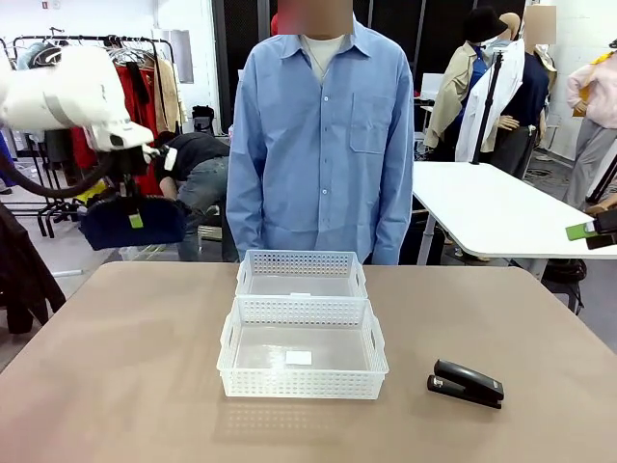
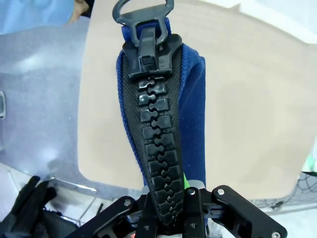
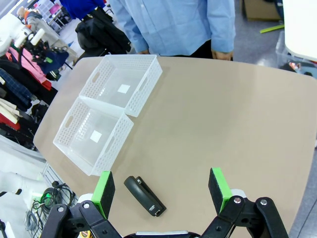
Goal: Distribute items into two baskets.
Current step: Pick up the Pencil pouch that the person points to, then move the picked Pencil pouch towards the Organizing basket indicated by the person, stopping as directed.
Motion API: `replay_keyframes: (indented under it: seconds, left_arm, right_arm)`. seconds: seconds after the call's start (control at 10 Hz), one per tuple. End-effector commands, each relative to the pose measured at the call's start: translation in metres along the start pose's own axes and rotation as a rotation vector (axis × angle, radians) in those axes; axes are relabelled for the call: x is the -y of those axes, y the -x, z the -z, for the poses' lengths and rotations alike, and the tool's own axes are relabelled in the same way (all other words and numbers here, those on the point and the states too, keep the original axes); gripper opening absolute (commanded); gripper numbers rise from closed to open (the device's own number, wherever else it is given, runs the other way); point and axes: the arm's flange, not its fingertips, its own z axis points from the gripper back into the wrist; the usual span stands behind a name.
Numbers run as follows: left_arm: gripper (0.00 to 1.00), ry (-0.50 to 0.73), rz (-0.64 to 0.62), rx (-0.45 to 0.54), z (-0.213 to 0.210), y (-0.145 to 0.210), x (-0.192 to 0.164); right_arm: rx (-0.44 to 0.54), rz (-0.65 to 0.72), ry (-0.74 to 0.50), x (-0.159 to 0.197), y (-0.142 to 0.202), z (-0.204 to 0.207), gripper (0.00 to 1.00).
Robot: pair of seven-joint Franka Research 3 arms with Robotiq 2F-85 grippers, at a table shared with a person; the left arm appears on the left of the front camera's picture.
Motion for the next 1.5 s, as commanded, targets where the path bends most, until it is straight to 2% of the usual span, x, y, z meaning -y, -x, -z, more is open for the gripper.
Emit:
replay_keyframes:
  seconds: [0.0, 0.2, 0.3, 0.4, 0.5, 0.7, 0.8, 0.9, 1.4]
  left_arm:
    - [0.0, 0.01, -0.06, 0.056, -0.025, 0.013, 0.035]
    - [0.0, -0.004, -0.093, 0.12, -0.056, 0.021, 0.08]
    - [0.0, -0.059, -0.088, 0.159, -0.067, 0.024, 0.1]
    - [0.0, -0.112, -0.121, 0.17, -0.076, 0.028, 0.118]
    - [0.0, -0.097, -0.148, 0.165, -0.082, 0.034, 0.136]
    - [0.0, -0.08, -0.153, 0.162, -0.083, 0.039, 0.143]
    - [0.0, -0.048, -0.162, 0.126, -0.082, 0.038, 0.141]
    - [0.0, -0.074, -0.129, 0.16, -0.093, 0.039, 0.14]
    - [0.0, -0.074, -0.129, 0.16, -0.093, 0.039, 0.14]
  right_arm:
    - [0.03, -0.003, -0.02, 0.001, -0.001, 0.001, 1.0]
    - [0.03, -0.003, -0.02, 0.001, -0.001, 0.001, 1.0]
    - [0.03, -0.003, -0.02, 0.001, -0.001, 0.001, 1.0]
    - [0.03, -0.003, -0.02, 0.001, -0.001, 0.001, 1.0]
    - [0.03, -0.003, -0.02, 0.001, -0.001, 0.001, 1.0]
    - [0.03, -0.003, -0.02, 0.001, -0.001, 0.001, 1.0]
    - [0.03, -0.003, -0.02, 0.001, -0.001, 0.001, 1.0]
    - [0.03, -0.003, -0.02, 0.001, -0.001, 0.001, 1.0]
    - [0.03, -0.003, -0.02, 0.001, -0.001, 0.001, 1.0]
